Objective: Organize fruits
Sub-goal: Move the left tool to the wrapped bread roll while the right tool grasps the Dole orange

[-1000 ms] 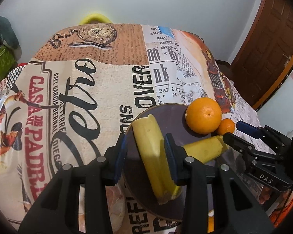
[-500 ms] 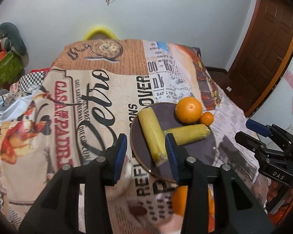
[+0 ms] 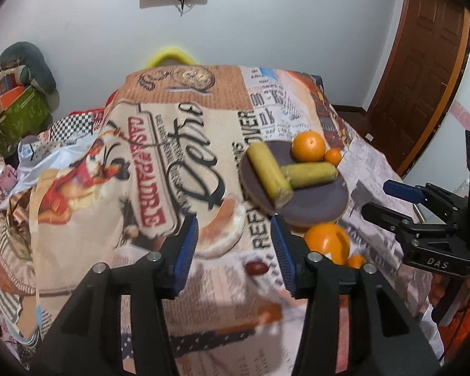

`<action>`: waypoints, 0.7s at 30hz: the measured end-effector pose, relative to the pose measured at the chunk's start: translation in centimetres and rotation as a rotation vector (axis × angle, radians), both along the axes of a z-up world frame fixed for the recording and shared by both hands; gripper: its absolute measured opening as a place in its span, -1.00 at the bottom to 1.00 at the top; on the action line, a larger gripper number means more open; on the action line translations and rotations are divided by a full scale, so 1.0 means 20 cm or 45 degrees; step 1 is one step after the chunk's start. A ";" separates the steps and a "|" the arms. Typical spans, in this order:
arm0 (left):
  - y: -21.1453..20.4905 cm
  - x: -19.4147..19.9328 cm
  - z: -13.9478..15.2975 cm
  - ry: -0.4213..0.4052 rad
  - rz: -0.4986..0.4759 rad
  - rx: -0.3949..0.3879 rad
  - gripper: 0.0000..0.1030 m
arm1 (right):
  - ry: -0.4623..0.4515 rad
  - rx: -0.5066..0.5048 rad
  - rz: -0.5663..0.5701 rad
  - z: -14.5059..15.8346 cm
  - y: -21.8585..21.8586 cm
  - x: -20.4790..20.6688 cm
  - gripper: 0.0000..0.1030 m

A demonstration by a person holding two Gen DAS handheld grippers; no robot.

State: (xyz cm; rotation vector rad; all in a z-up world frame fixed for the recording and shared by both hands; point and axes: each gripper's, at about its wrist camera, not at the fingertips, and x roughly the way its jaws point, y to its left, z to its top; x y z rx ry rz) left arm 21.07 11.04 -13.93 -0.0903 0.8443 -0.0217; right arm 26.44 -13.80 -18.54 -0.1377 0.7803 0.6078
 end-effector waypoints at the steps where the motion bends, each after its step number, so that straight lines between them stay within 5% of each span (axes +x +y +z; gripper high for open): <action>1: 0.01 -0.01 -0.02 0.009 -0.002 -0.001 0.03 | 0.015 -0.007 0.001 -0.03 0.02 0.00 0.30; 8: 0.09 -0.06 -0.18 0.093 -0.005 -0.004 0.12 | 0.157 -0.041 -0.006 -0.22 0.11 0.00 0.30; 21: 0.16 0.04 -0.37 0.193 0.005 -0.037 0.12 | 0.166 -0.098 0.039 -0.32 0.18 0.00 0.29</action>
